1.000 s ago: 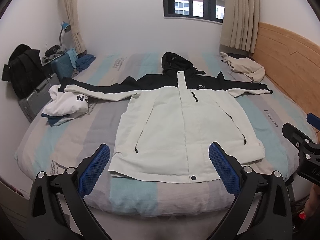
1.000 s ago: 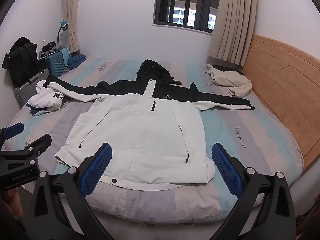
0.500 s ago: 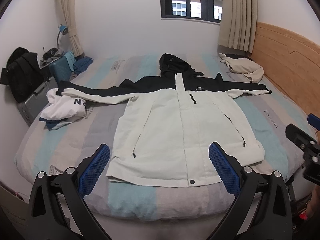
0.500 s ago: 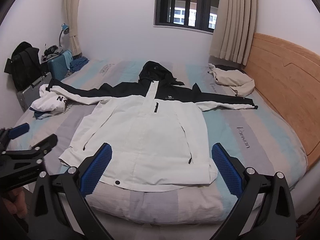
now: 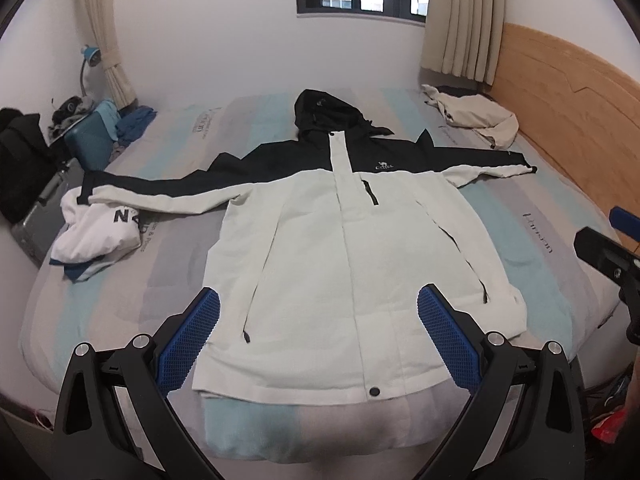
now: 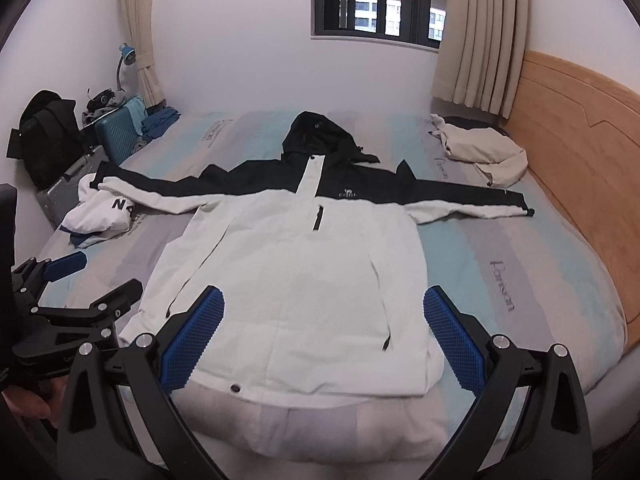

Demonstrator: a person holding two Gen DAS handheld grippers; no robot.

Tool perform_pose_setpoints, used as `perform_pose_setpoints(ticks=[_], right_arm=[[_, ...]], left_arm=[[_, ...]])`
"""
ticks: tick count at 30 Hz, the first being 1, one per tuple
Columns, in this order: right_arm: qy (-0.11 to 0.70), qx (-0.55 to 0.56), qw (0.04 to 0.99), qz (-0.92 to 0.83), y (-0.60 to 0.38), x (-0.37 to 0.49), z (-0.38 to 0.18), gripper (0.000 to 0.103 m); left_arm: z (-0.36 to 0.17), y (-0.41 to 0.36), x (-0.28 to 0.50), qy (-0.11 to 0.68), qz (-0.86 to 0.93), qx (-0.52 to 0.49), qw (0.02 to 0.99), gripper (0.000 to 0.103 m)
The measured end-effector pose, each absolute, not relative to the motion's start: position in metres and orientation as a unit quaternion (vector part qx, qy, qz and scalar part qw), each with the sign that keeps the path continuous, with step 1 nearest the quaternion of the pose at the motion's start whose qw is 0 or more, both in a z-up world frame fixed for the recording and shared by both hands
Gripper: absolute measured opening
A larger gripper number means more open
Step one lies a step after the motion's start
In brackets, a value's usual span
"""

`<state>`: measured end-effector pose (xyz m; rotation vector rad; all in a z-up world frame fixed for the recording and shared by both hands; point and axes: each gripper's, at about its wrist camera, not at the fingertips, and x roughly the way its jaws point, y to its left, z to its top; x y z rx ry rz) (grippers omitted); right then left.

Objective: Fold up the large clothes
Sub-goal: 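Move the left tool to the jacket sleeve and grasp its cuff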

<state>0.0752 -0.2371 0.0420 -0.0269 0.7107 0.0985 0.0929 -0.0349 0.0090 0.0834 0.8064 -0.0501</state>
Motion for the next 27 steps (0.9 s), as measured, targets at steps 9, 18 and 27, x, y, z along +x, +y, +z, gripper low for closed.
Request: perform_pose_setpoints(ticks=[9,18,27], right_arm=[[0.347,-0.013,0.935,0.066,-0.254,0.151,0.043,0.096],[0.369,0.002,0.928,0.044,-0.219,0.256,0.003,0.094],[0.418,0.01,0.908,-0.006,-0.178,0.351,-0.039,0.094]], left_arm=[[0.01,-0.047,0.169,0.401,-0.01,0.029,0.916,0.097],[-0.016,-0.012,0.289,0.397,-0.032,0.025,0.917,0.097],[-0.05,0.02,0.377,0.405,-0.068,0.069,0.909,0.095]])
